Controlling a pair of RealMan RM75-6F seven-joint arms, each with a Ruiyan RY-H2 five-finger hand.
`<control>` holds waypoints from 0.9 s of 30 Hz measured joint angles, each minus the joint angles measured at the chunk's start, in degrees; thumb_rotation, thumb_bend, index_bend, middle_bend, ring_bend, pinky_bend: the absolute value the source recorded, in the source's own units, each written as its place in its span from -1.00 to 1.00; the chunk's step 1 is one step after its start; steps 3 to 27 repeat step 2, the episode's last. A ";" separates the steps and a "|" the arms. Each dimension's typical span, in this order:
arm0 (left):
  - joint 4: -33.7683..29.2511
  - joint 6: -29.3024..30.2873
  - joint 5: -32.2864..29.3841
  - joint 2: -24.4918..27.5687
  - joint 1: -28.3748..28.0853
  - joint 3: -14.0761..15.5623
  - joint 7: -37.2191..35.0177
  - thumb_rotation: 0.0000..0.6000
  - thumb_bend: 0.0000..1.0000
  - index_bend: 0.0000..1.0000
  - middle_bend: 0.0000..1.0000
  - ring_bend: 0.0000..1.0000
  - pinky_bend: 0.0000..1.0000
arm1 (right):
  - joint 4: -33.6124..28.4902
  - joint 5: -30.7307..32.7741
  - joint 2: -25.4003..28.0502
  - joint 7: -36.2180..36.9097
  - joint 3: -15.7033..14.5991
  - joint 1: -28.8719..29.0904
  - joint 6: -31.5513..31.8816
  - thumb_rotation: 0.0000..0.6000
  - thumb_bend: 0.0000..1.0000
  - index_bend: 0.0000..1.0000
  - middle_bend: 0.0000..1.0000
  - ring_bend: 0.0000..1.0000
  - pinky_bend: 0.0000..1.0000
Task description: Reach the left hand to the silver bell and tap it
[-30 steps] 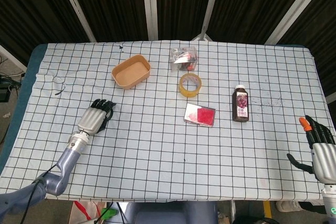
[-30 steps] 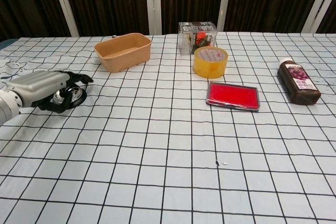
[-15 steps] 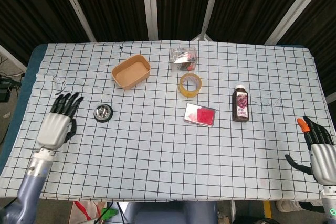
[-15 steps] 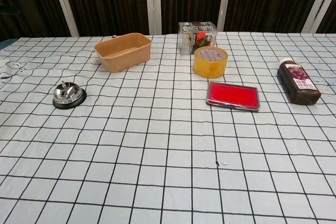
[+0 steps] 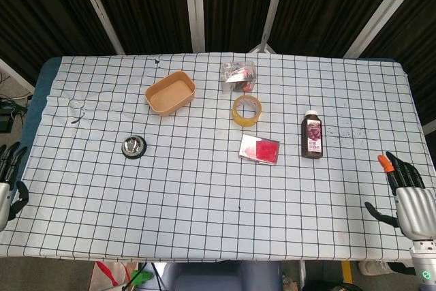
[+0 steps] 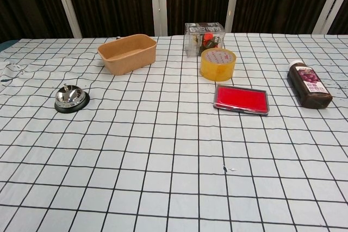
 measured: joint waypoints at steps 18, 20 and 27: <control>-0.13 -0.02 -0.04 0.39 0.44 -0.04 -0.18 1.00 1.00 -1.00 -0.92 -1.00 -0.99 | 0.09 0.23 -0.09 -0.06 0.06 0.05 -0.13 1.00 -0.50 -0.88 -0.94 -0.82 -0.81; -0.13 -0.02 -0.04 0.39 0.44 -0.04 -0.18 1.00 1.00 -1.00 -0.92 -1.00 -0.99 | 0.09 0.23 -0.09 -0.06 0.06 0.05 -0.13 1.00 -0.50 -0.88 -0.94 -0.82 -0.81; -0.13 -0.02 -0.04 0.39 0.44 -0.04 -0.18 1.00 1.00 -1.00 -0.92 -1.00 -0.99 | 0.09 0.23 -0.09 -0.06 0.06 0.05 -0.13 1.00 -0.50 -0.88 -0.94 -0.82 -0.81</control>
